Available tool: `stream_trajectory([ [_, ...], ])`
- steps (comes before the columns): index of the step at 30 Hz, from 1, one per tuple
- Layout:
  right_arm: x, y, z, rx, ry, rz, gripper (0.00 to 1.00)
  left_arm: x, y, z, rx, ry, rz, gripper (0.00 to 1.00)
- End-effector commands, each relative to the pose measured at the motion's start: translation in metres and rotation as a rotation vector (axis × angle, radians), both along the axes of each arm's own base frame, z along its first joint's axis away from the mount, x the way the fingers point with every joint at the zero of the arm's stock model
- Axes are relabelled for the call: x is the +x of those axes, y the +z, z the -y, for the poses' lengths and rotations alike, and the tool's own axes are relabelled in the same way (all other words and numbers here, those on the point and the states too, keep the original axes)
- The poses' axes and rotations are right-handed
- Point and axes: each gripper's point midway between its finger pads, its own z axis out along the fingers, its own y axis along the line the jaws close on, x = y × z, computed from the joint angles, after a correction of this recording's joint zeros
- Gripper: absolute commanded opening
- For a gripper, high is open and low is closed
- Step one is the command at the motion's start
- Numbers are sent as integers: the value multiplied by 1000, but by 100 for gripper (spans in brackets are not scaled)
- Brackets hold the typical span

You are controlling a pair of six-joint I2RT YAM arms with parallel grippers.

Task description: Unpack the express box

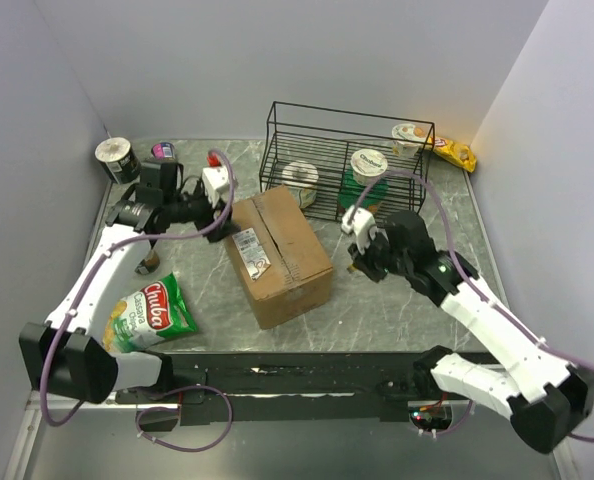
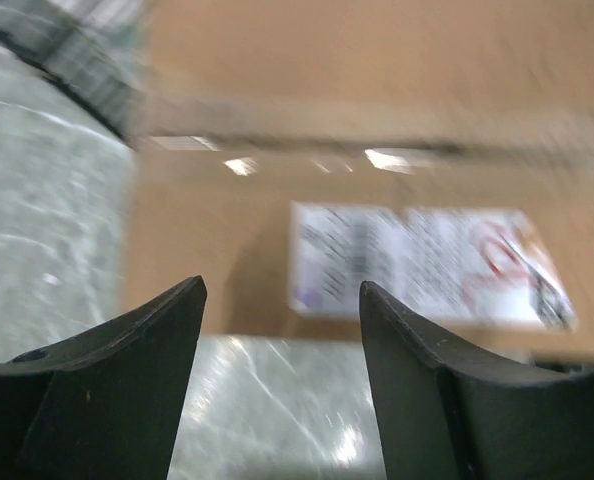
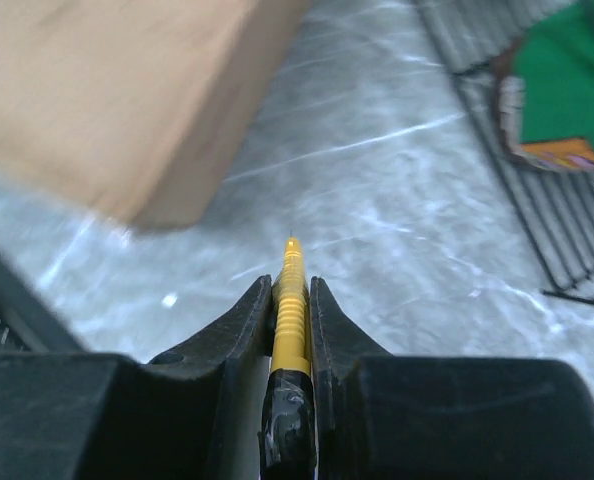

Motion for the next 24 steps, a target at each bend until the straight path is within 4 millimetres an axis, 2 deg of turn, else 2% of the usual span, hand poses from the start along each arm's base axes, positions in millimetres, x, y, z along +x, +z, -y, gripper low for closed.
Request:
stream_trajectory([
  [1,-49,-2,-14,41,272,0,0,76,67,0,-173,215,199,70],
  [3,-62,-2,-23,63,350,6,0,101,64,-3,-187,295,167,70],
  [4,-64,0,-27,74,375,6,0,114,58,-11,-163,364,156,70],
  [5,-68,3,-34,95,407,3,0,131,46,-13,-149,407,112,70],
  [7,-70,3,-45,108,452,-12,0,148,28,-22,-101,480,75,69],
  [8,-69,7,-51,118,471,-3,0,163,12,-32,-65,559,53,69],
  [10,-64,2,-60,106,489,-10,0,172,1,-37,-38,585,49,69],
  [11,-56,8,-66,118,484,21,0,177,-10,-39,-13,593,39,69],
  [13,-46,6,-73,138,447,9,0,178,-18,-39,0,592,23,69],
  [16,-23,7,-76,160,327,29,0,165,-35,-33,49,518,-24,67],
  [19,-9,8,-71,124,285,68,0,137,-43,-24,62,428,-88,66],
  [21,1,11,-65,99,266,99,0,111,-48,-23,82,392,-119,67],
  [22,6,14,-62,91,256,115,0,100,-41,-23,72,387,-112,67],
  [24,14,15,-57,71,237,142,0,74,-53,-23,79,361,-166,67],
])
